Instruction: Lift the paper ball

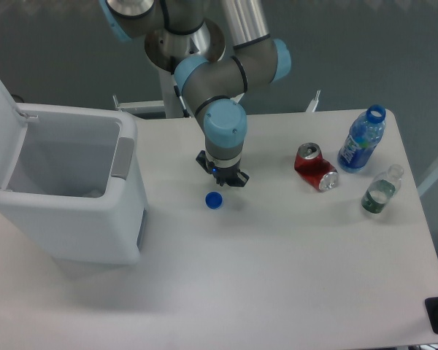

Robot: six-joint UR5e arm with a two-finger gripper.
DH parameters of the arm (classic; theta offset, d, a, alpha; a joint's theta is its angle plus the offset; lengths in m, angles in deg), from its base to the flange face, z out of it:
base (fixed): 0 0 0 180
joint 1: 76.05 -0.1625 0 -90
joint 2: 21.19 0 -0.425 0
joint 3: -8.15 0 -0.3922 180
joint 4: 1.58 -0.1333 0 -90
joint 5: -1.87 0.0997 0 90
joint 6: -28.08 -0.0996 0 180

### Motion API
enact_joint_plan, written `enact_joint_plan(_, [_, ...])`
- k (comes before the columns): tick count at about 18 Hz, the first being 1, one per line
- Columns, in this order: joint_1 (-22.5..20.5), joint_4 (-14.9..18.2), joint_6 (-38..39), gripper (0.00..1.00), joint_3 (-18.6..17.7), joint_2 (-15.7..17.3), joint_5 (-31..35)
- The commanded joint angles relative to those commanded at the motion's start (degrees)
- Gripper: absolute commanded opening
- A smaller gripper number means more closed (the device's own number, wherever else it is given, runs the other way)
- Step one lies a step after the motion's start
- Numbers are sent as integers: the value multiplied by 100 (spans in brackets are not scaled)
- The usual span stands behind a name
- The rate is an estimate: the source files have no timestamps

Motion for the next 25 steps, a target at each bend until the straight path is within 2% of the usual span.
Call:
enact_joint_plan(4, [-140, 430, 27, 0, 544, 62, -88])
enact_joint_plan(7, [-316, 799, 9, 0, 1185, 53, -220])
enact_joint_plan(8, [-369, 992, 0, 0, 1596, 44, -211])
enact_joint_plan(9, [-413, 1046, -9, 0, 1783, 18, -220])
enact_joint_plan(12, [-457, 1099, -35, 0, 2328, -148, -229])
enact_joint_plan(16, [-528, 1775, -44, 0, 3111, -447, -246])
enact_joint_plan(18, [-580, 1802, -44, 0, 3322, -518, -246])
enact_joint_plan(22, [-685, 1820, -342, 0, 3349, -492, -290])
enact_joint_plan(25, [-791, 1969, -597, 0, 3358, -466, -343])
